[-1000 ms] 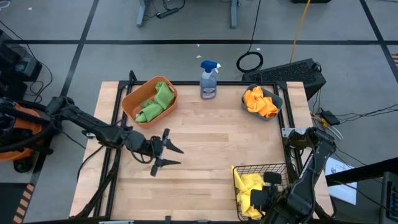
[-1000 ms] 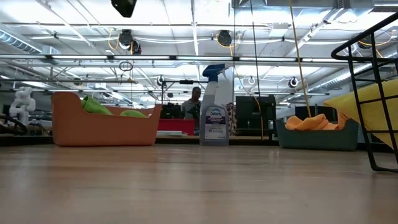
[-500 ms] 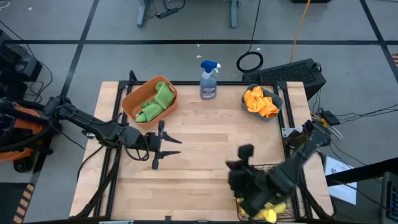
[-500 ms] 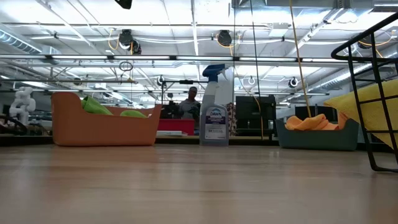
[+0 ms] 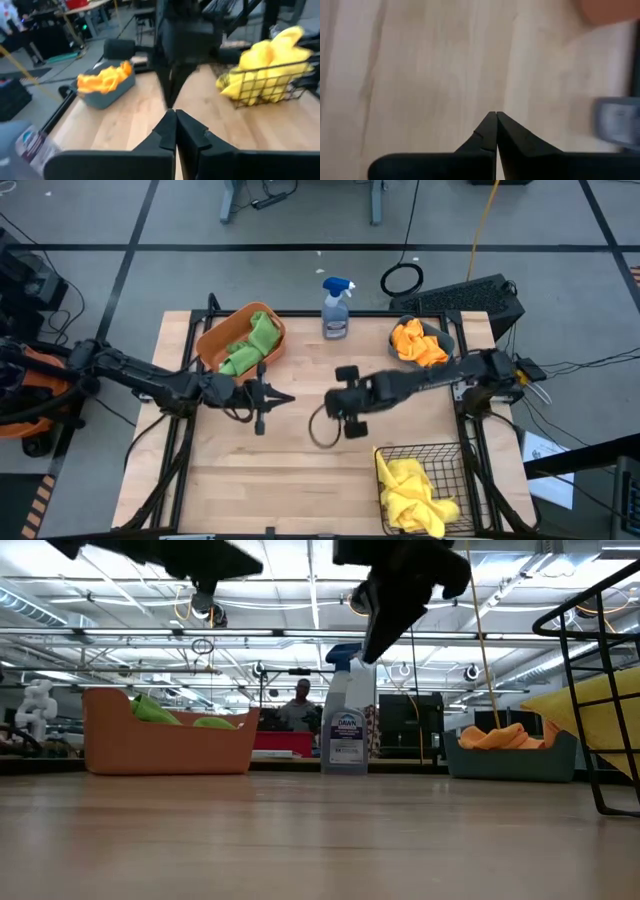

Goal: Sort microfiber towel by color & place in baskets
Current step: Return to Home Position

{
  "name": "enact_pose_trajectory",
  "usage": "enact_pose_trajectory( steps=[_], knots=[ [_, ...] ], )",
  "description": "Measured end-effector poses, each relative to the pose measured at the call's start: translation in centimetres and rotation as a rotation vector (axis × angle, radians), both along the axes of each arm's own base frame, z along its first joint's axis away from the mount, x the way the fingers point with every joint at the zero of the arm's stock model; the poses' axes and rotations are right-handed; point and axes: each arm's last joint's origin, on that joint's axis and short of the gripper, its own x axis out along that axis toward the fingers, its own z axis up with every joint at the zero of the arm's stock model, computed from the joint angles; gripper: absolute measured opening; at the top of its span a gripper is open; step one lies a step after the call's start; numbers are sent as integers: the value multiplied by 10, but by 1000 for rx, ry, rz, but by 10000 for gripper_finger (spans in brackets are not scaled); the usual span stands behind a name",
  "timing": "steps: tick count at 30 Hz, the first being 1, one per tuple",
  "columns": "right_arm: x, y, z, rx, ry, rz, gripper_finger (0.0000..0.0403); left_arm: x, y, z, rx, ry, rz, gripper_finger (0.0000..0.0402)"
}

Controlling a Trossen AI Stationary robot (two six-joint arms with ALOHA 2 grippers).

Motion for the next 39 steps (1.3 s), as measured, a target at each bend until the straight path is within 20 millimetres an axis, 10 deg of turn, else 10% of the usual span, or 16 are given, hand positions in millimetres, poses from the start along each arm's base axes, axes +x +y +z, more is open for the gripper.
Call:
enact_pose_trajectory(
  steps=[8, 20, 39],
  knots=[
    [-56, -47, 11, 124, -342, 53, 0, -4, 12, -7, -29, 8, 15, 12],
    [-157, -52, -14, 132, -785, 73, 0, -24, 17, -25, -108, -46, 39, 12],
    [-206, -51, -74, 176, -989, 111, 0, -73, 28, -63, -106, -184, 106, 12]
  ],
)
